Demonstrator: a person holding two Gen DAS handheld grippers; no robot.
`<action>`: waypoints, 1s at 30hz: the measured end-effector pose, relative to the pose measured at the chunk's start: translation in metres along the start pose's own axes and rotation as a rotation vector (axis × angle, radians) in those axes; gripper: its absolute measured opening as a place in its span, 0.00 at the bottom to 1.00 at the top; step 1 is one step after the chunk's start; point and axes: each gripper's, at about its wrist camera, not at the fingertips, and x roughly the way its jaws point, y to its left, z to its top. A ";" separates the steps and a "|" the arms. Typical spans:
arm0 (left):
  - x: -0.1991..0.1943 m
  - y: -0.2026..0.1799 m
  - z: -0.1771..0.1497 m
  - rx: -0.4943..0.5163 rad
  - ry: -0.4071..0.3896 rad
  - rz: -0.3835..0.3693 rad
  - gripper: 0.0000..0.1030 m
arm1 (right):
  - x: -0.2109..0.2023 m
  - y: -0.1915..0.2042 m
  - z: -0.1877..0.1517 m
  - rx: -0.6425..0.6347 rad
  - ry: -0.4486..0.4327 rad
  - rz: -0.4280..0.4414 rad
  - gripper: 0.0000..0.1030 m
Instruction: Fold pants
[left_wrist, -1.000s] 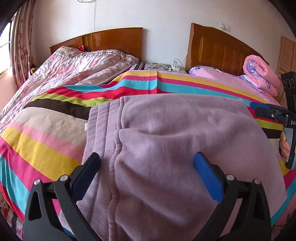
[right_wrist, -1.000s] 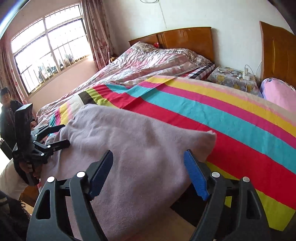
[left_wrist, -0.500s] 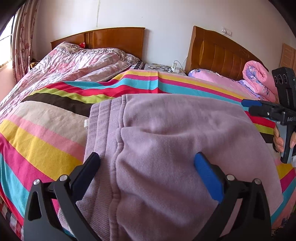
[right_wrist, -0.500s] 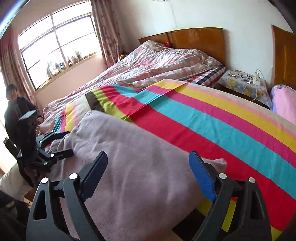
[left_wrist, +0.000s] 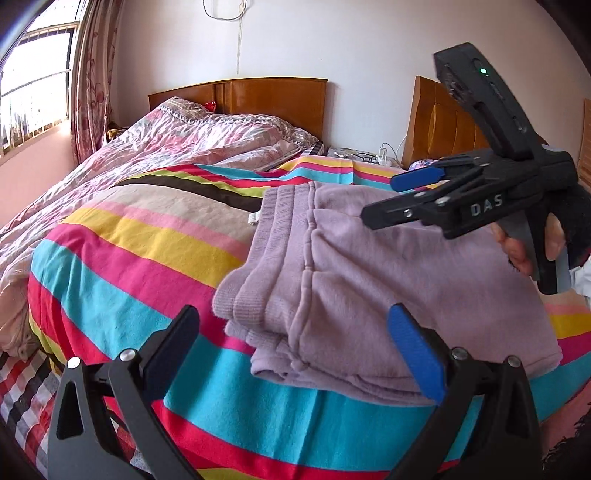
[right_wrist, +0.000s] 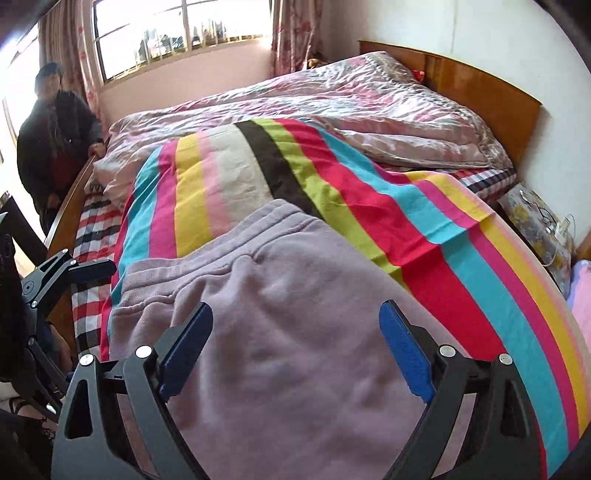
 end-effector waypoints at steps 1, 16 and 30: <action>-0.005 0.001 -0.001 0.003 -0.005 0.008 0.99 | 0.016 0.006 0.004 -0.011 0.048 -0.026 0.86; -0.019 -0.025 0.019 0.041 -0.092 0.040 0.99 | -0.136 0.044 -0.182 0.379 -0.216 -0.321 0.89; 0.028 -0.068 -0.006 0.196 -0.005 0.059 0.99 | -0.115 0.039 -0.264 0.579 -0.197 -0.289 0.89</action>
